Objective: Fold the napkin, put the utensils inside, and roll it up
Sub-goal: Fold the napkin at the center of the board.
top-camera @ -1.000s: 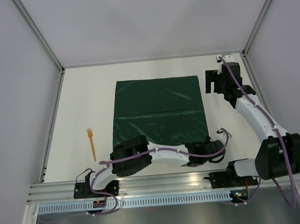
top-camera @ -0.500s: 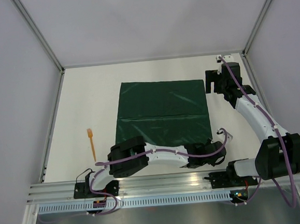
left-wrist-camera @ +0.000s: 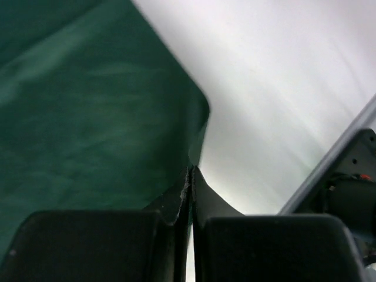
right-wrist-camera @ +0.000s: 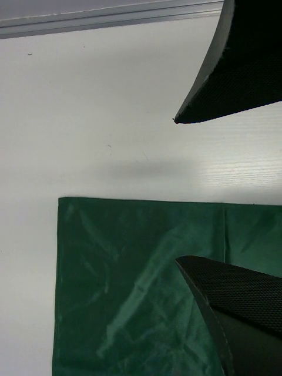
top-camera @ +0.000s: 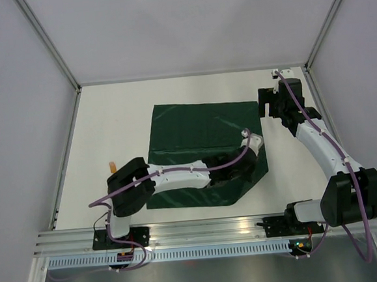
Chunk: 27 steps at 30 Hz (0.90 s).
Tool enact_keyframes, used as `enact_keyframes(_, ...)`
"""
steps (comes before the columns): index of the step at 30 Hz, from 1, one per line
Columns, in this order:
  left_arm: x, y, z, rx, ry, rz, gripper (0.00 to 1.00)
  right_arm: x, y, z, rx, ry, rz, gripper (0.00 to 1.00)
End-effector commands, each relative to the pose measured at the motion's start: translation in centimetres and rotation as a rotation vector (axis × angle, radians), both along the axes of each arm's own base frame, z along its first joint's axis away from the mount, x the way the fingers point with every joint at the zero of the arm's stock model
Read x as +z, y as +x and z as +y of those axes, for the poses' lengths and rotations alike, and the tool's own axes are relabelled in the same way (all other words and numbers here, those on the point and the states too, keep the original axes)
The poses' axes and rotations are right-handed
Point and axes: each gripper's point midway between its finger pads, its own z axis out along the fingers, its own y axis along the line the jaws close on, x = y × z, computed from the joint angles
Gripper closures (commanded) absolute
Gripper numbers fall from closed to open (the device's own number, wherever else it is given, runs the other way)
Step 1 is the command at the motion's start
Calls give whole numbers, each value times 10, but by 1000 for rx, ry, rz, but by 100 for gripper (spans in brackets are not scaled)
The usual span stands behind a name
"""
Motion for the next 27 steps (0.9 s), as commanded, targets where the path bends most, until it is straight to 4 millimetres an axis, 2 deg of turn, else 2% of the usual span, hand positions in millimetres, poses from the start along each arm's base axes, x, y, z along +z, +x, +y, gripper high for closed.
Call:
enact_keyframes(1,24,35,25,89,-110,85,98,21,-1,-4,-13,-12,-41,2)
enact_keyframes(2,31,56,39,135,-134,92,98,22,-2,-5,-14,-11,-44,2)
enact_keyframes(3,32,64,47,151,-142,101,98,22,-2,-5,-13,-12,-46,2)
enact_keyframes(4,24,67,58,154,-131,129,98,23,-2,-5,-13,-12,-49,2)
enact_keyframes(5,36,92,67,195,-182,114,98,24,-2,-5,-12,-11,-52,2)
enact_keyframes(7,35,106,79,207,-197,142,98,24,-3,-5,-11,-12,-53,2)
enact_keyframes(8,35,122,91,232,-203,154,98,25,-3,-4,-10,-9,-56,2)
enact_keyframes(10,37,134,99,237,-218,172,98,24,-3,-4,-8,-10,-56,2)
enact_keyframes(13,37,167,127,301,-231,190,98,23,-3,-4,-7,-11,-57,2)
enact_keyframes(16,38,185,141,333,-241,206,98,23,-3,-5,-10,-16,-56,2)
enact_keyframes(17,31,194,155,366,-224,228,98,24,-3,-5,-9,-17,-60,2)
enact_keyframes(20,28,212,176,410,-223,251,98,26,-6,-3,2,-11,-66,2)
enact_keyframes(26,37,251,201,453,-223,245,98,26,-10,3,37,3,-69,2)
enact_keyframes(27,45,259,202,451,-239,239,98,25,-10,2,37,4,-67,2)
